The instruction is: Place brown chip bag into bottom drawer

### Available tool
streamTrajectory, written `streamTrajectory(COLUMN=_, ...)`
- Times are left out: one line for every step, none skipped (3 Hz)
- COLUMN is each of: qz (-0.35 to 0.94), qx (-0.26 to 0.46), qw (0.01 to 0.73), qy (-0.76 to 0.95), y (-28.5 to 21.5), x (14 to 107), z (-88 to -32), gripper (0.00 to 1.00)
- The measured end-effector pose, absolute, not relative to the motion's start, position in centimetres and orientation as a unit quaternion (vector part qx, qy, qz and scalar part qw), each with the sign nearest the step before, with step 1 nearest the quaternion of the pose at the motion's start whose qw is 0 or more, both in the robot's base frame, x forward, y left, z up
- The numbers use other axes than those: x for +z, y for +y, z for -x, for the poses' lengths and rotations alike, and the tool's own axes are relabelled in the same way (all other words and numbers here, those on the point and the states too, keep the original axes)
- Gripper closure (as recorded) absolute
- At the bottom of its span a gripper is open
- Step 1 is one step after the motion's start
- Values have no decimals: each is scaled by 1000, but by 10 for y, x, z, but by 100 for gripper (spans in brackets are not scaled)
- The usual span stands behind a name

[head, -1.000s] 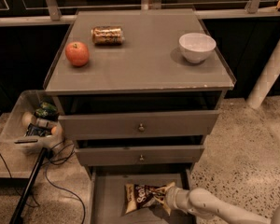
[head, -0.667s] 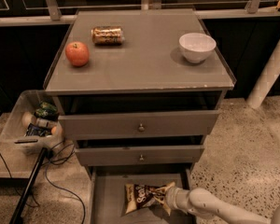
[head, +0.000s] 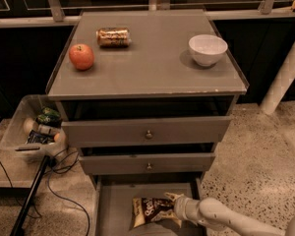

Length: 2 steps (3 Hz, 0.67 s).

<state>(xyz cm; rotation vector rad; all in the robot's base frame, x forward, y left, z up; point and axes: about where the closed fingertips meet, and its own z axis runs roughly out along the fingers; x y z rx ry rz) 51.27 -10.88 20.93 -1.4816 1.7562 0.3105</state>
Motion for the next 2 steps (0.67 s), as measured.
streamTrajectory(qz=586, qx=123, qw=400, qy=694, y=-109, x=209, z=-513, gripper=0)
streamTrajectory(qz=586, qx=123, qw=400, qy=694, y=-109, x=209, z=-513, gripper=0)
